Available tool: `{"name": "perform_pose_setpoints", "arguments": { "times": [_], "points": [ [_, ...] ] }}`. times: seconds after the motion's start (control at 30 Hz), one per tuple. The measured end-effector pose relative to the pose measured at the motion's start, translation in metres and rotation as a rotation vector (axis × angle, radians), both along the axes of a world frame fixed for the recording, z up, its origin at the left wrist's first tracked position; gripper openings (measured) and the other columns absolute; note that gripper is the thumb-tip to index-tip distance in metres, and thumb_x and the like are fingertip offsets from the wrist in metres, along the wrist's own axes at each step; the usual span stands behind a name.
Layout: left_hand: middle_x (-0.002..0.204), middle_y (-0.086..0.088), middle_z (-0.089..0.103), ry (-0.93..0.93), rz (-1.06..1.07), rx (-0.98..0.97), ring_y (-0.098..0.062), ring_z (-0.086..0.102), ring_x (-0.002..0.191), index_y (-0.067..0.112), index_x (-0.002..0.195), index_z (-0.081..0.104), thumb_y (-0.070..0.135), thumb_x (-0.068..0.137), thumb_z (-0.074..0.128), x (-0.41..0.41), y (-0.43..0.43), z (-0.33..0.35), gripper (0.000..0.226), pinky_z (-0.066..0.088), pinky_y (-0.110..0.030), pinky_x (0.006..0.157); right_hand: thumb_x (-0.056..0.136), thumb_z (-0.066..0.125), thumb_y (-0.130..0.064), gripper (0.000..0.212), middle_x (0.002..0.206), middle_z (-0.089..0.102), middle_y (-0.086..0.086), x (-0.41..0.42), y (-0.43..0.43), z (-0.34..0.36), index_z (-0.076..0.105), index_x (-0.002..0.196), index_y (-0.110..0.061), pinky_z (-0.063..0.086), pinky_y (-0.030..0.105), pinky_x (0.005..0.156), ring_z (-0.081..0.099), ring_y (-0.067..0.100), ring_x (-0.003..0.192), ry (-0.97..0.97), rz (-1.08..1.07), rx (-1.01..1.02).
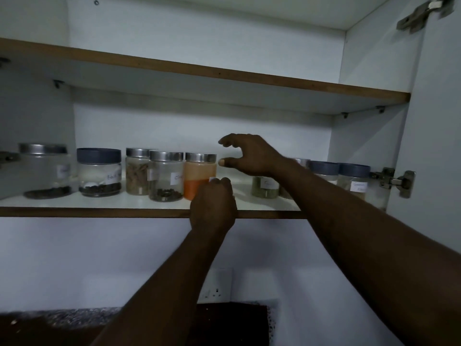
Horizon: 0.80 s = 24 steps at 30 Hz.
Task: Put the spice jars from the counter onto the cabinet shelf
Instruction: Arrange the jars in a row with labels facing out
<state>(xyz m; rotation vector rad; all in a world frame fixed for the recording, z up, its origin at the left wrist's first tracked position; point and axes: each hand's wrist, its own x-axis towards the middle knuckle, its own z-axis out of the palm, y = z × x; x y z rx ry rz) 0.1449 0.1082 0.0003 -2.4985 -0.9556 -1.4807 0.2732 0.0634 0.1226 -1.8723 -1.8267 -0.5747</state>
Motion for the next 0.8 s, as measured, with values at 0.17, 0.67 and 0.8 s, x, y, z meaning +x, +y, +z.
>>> {"name": "perform_pose_setpoints", "arguments": {
  "times": [0.17, 0.67, 0.8],
  "points": [
    [0.133, -0.015, 0.058, 0.009, 0.205, -0.086, -0.036, 0.052, 0.126, 0.010, 0.134, 0.054, 0.051, 0.087, 0.073, -0.028, 0.006, -0.003, 0.065, 0.051, -0.045, 0.094, 0.093, 0.070, -0.034, 0.057, 0.151, 0.054, -0.005, -0.028, 0.020, -0.008, 0.052, 0.146, -0.029, 0.039, 0.049, 0.115, 0.049, 0.020, 0.138, -0.049, 0.060, -0.094],
    [0.112, -0.010, 0.066, 0.149, -0.073, -0.431, -0.030, 0.067, 0.100, 0.016, 0.126, 0.032, 0.021, 0.079, 0.081, 0.000, 0.021, 0.026, 0.068, 0.052, -0.039, 0.075, 0.091, 0.070, -0.043, 0.057, 0.136, 0.058, 0.001, 0.020, -0.005, -0.019, 0.055, 0.144, -0.033, 0.046, 0.047, 0.100, 0.051, 0.026, 0.124, -0.136, -0.165, -0.001],
    [0.102, -0.007, 0.066, 0.193, -0.054, -0.382, -0.028, 0.067, 0.091, 0.018, 0.125, 0.031, 0.025, 0.082, 0.077, 0.013, 0.019, 0.026, 0.063, 0.058, -0.045, 0.081, 0.092, 0.068, -0.042, 0.056, 0.139, 0.060, -0.001, 0.037, -0.014, -0.020, 0.054, 0.146, -0.036, 0.045, 0.047, 0.102, 0.051, 0.026, 0.125, -0.133, -0.206, 0.018]
  ]
}}
